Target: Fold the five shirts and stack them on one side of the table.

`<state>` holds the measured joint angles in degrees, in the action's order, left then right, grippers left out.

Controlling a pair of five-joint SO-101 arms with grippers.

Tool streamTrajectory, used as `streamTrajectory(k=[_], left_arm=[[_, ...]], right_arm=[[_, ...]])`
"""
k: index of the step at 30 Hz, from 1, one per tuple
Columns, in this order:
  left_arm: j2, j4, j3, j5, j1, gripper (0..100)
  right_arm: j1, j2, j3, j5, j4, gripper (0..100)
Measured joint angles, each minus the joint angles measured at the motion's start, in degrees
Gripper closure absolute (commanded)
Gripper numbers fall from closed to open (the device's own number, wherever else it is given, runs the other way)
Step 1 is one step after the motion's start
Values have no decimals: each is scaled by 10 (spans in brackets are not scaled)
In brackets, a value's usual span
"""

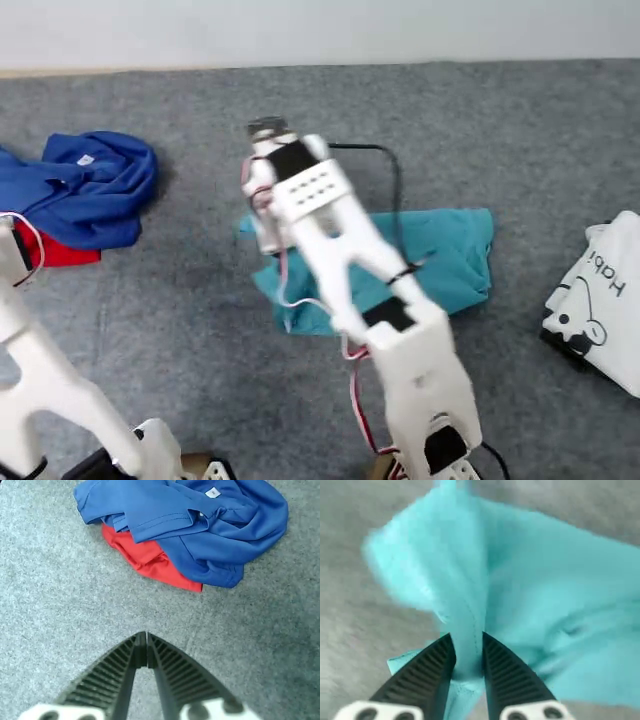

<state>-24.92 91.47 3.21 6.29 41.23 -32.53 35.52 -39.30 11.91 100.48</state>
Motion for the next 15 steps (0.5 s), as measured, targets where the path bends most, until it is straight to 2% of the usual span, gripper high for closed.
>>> streamTrajectory(k=[6,15], left_arm=[[0,0,0,-4,0,992],[0,0,0,-35,-33,992]], right_arm=[[94,-96,117,-47,0,991],[191,-137,160,-103,0,991]])
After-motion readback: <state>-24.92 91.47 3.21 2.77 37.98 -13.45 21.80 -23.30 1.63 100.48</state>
